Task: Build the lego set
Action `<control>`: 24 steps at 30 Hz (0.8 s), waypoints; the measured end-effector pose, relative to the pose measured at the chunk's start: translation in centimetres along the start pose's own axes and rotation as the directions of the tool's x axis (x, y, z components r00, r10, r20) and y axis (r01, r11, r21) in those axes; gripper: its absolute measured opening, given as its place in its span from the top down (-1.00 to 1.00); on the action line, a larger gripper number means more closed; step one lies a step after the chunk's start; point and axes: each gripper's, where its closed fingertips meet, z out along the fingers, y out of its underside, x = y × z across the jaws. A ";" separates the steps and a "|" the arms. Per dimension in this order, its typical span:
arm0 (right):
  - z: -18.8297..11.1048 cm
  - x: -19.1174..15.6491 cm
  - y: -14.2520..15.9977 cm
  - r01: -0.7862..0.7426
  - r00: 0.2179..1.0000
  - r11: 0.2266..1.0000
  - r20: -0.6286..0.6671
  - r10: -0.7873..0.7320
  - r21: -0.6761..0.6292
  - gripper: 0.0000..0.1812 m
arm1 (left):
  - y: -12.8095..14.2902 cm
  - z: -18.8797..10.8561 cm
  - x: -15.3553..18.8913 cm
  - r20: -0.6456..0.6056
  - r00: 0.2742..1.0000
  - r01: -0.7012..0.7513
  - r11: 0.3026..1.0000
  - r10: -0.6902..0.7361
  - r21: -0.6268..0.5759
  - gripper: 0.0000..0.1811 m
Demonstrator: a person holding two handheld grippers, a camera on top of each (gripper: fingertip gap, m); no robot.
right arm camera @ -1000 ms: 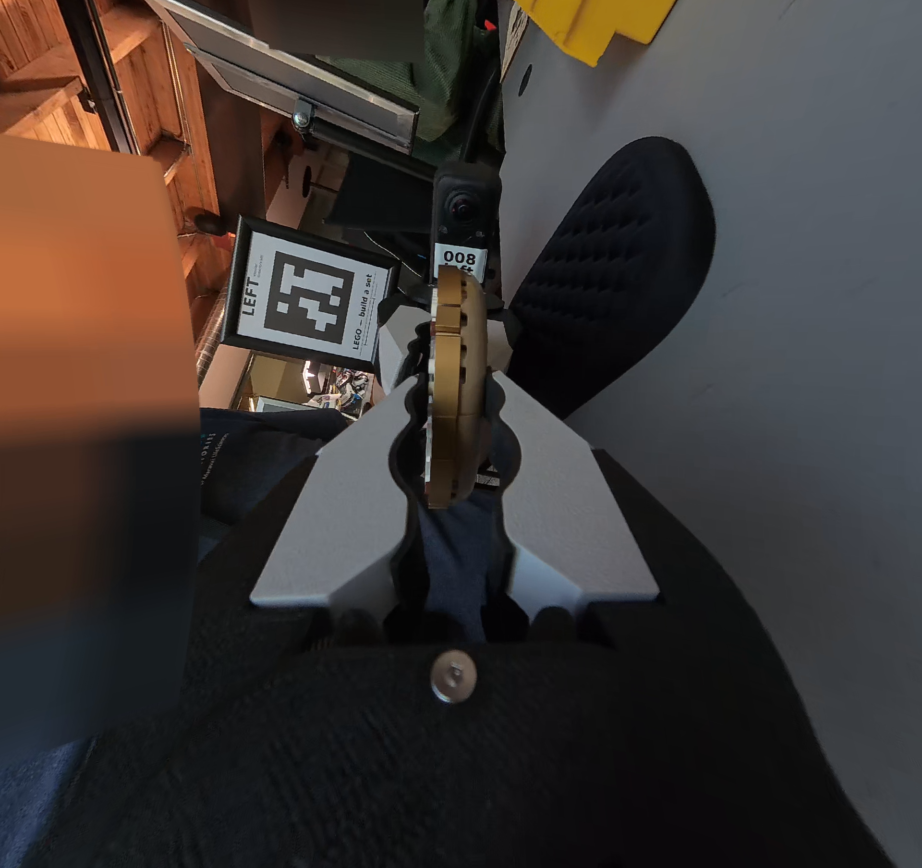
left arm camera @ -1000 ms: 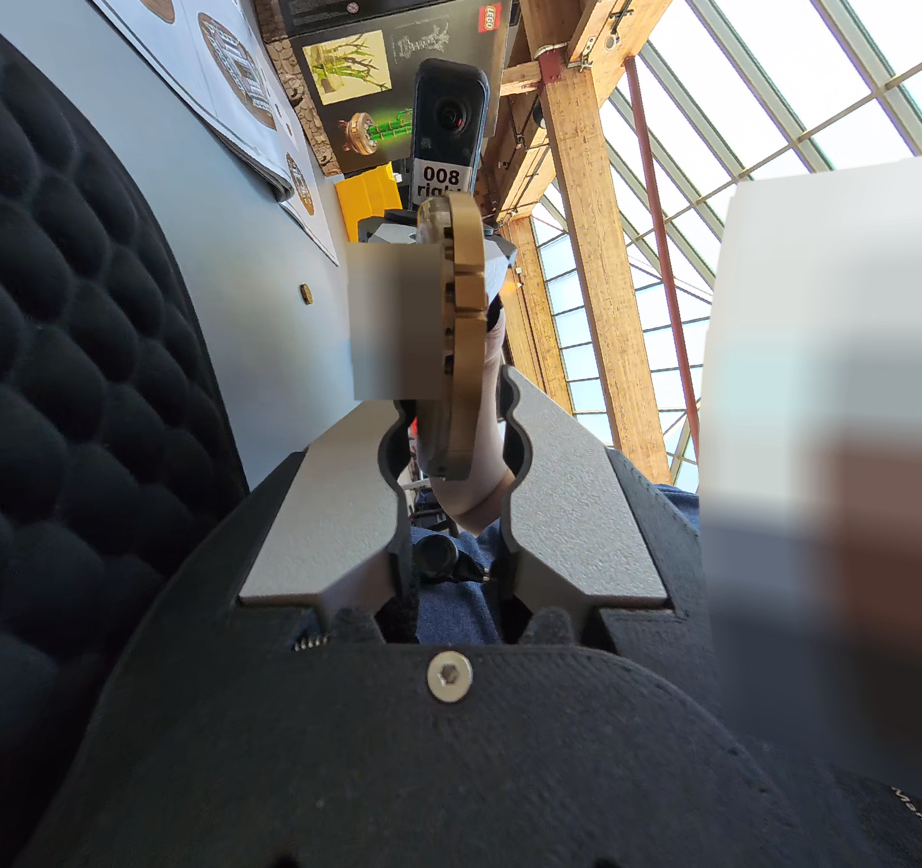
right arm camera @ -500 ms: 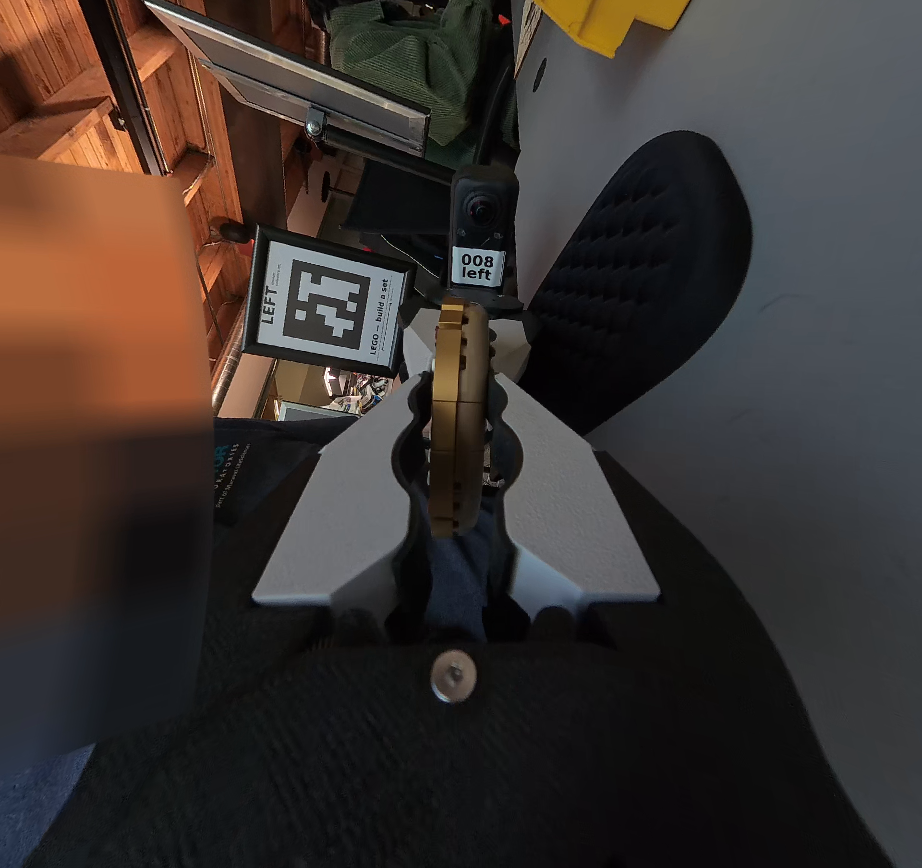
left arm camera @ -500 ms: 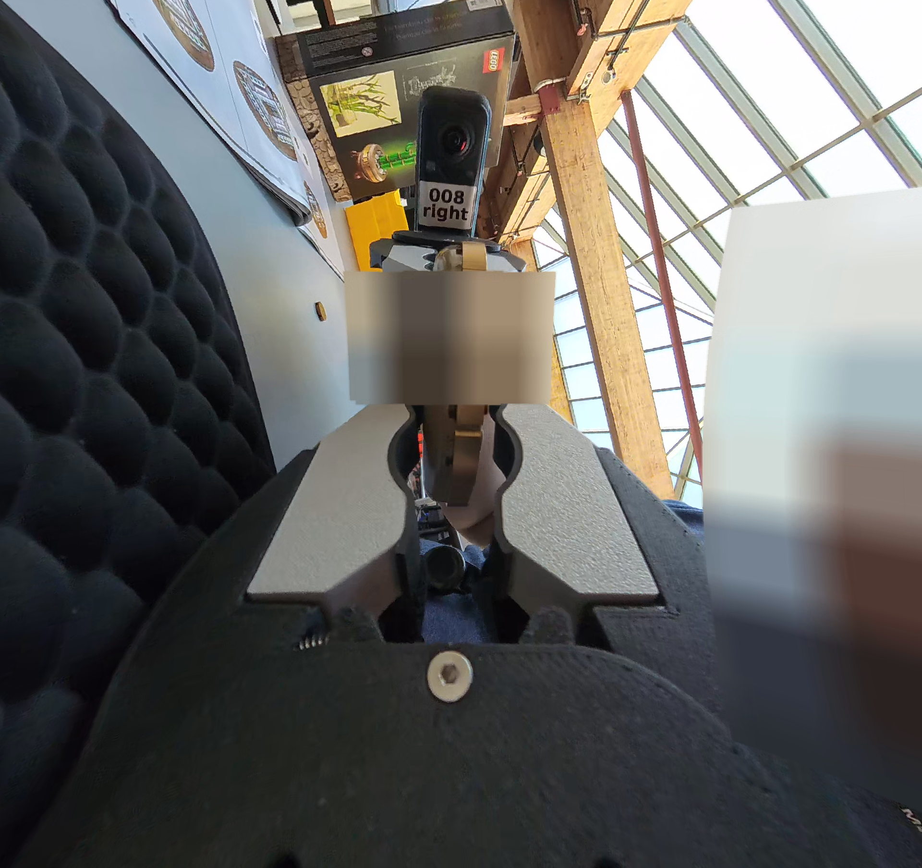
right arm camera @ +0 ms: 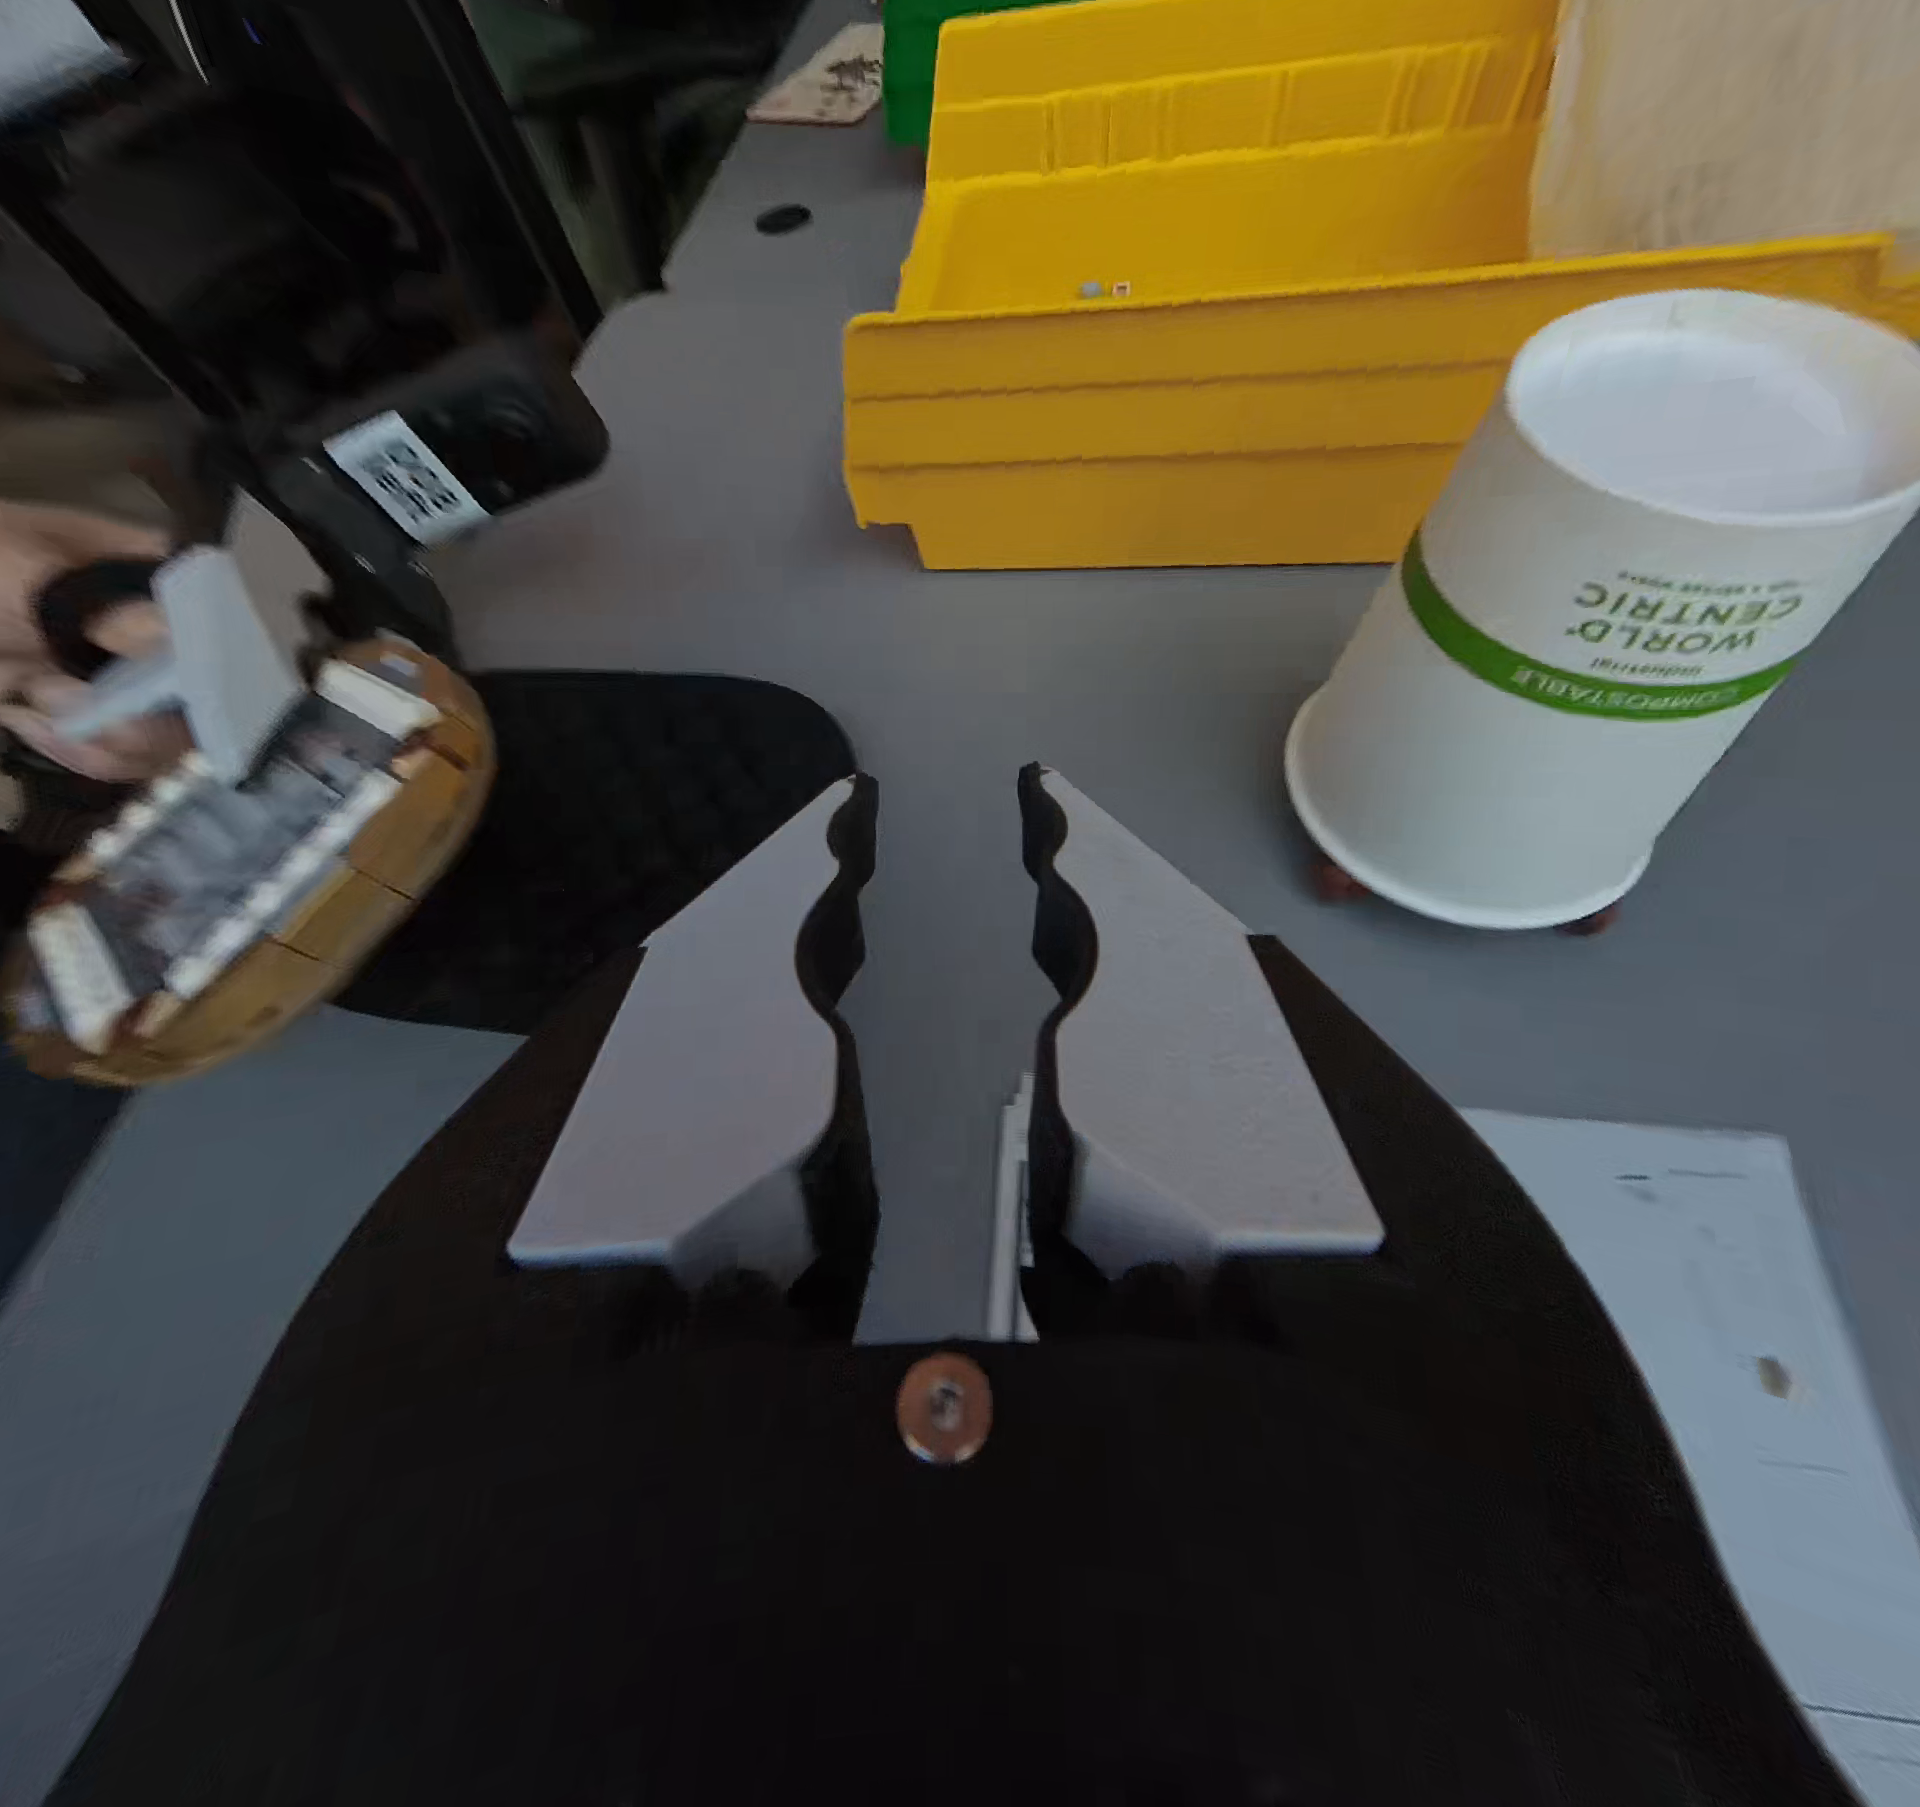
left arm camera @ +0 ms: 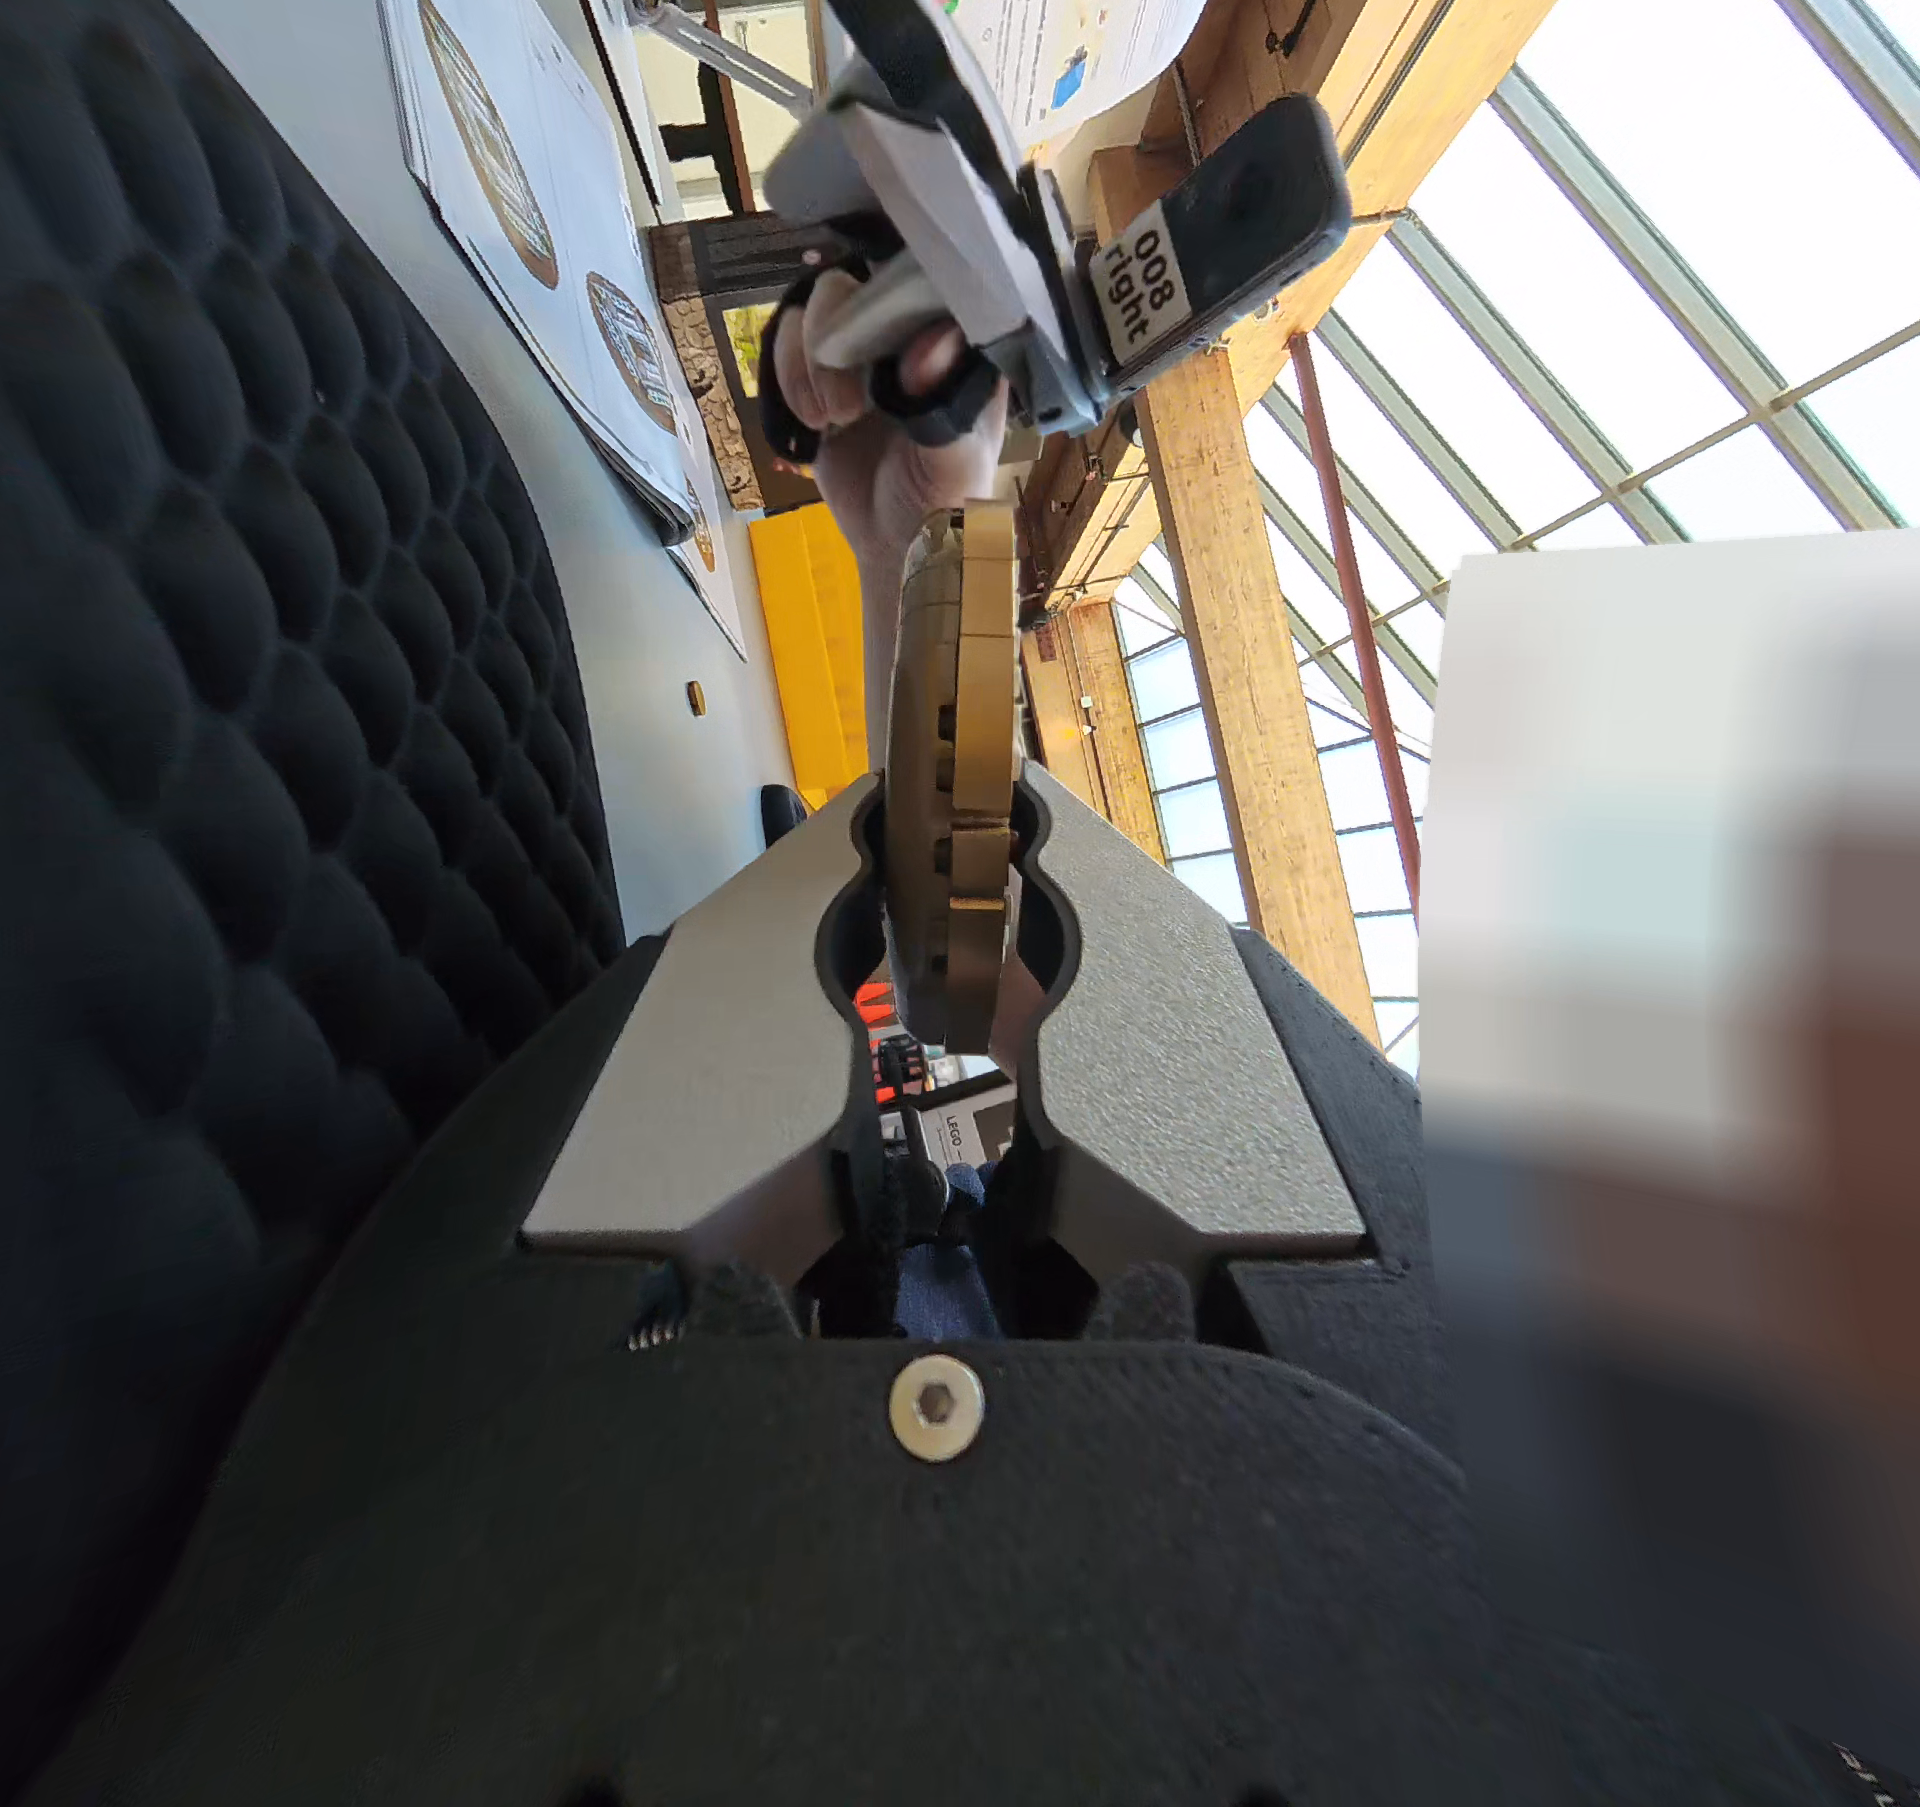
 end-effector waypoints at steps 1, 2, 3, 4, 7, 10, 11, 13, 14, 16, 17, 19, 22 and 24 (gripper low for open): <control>0.8 0.8 0.6 0.092 0.996 0.994 -0.019 -0.093 -0.051 0.73 | -0.1 -0.3 0.1 0.004 1.000 0.001 1.000 -0.001 0.008 0.79; 1.7 1.3 1.1 0.156 0.987 0.983 -0.018 -0.159 -0.097 0.73 | -0.2 -0.5 0.2 0.006 1.000 0.001 1.000 -0.001 0.012 0.79; 2.5 1.8 1.8 0.201 0.979 0.969 -0.008 -0.205 -0.144 0.73 | -0.3 -0.7 0.3 0.007 1.000 -0.001 1.000 0.001 0.015 0.79; 3.2 2.3 2.3 0.225 0.973 0.957 -0.003 -0.230 -0.182 0.73 | -0.4 -0.9 0.4 0.011 1.000 -0.005 1.000 0.005 0.019 0.79; 4.9 3.2 3.7 0.246 0.969 0.934 0.036 -0.245 -0.259 0.76 | -0.5 -1.3 0.5 0.027 1.000 -0.017 1.000 0.016 0.025 0.79; 5.9 3.5 4.9 0.250 0.968 0.917 0.084 -0.235 -0.310 0.79 | -0.7 -1.4 0.5 0.027 1.000 -0.013 0.999 0.012 0.030 0.79; 6.2 3.4 5.2 0.257 0.966 0.913 0.097 -0.239 -0.316 0.81 | -0.7 -1.4 0.5 0.023 1.000 -0.009 0.999 0.009 0.030 0.79; 6.4 3.6 5.7 0.279 0.960 0.898 0.101 -0.260 -0.341 0.81 | -0.8 -1.3 0.4 0.021 1.000 -0.005 1.000 0.005 0.030 0.79; 6.5 3.6 5.9 0.284 0.959 0.895 0.101 -0.265 -0.345 0.81 | -0.8 -1.3 0.4 0.022 1.000 -0.004 1.000 0.003 0.030 0.79; 6.6 4.0 6.0 0.294 0.956 0.888 0.088 -0.282 -0.354 0.82 | -0.8 -1.2 0.3 0.019 1.000 -0.001 1.000 0.000 0.026 0.79; 6.6 4.1 6.1 0.298 0.954 0.886 0.087 -0.286 -0.355 0.83 | -0.8 -1.1 0.3 0.017 1.000 0.002 1.000 -0.003 0.024 0.79; 6.7 4.1 6.1 0.292 0.956 0.888 0.097 -0.275 -0.355 0.85 | -0.9 -1.0 0.3 0.016 1.000 0.004 1.000 -0.004 0.021 0.79; 6.8 4.0 6.0 0.308 0.951 0.884 0.103 -0.290 -0.353 0.87 | -0.9 -0.9 0.3 0.012 1.000 0.007 1.000 -0.007 0.017 0.79; 6.8 3.8 6.0 0.329 0.944 0.875 0.110 -0.311 -0.356 0.88 | -0.9 -0.9 0.3 0.011 1.000 0.010 1.000 -0.010 0.019 0.79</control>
